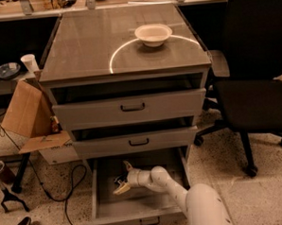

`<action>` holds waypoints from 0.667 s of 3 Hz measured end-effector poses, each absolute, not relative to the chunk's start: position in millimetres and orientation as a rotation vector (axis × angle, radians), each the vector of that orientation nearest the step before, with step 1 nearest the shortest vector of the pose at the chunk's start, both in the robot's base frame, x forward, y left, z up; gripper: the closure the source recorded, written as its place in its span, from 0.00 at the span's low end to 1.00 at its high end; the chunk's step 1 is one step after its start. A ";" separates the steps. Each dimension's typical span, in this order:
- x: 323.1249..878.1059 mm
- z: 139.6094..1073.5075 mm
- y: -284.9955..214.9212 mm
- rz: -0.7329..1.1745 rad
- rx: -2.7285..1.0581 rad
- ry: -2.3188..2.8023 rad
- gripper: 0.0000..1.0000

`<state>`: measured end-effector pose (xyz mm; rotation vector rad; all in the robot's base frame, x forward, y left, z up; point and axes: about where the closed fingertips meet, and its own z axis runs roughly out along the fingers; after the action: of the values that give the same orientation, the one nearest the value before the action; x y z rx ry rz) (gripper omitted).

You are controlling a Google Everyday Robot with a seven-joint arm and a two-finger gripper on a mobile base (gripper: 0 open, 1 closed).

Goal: Pick rxbar blueberry from bottom drawer and place on counter

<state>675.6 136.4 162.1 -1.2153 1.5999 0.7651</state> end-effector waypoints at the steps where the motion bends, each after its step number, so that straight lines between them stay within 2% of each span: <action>1: 689.3 163.4 139.4 0.698 -1.228 1.599 0.00; 2: 699.4 155.3 139.5 0.622 -1.261 1.635 0.00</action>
Offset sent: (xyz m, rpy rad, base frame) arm 0.0386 -0.0049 -0.0156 -0.1994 -0.0696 -0.0850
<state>699.4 139.5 155.3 -1.2612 1.6351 0.6224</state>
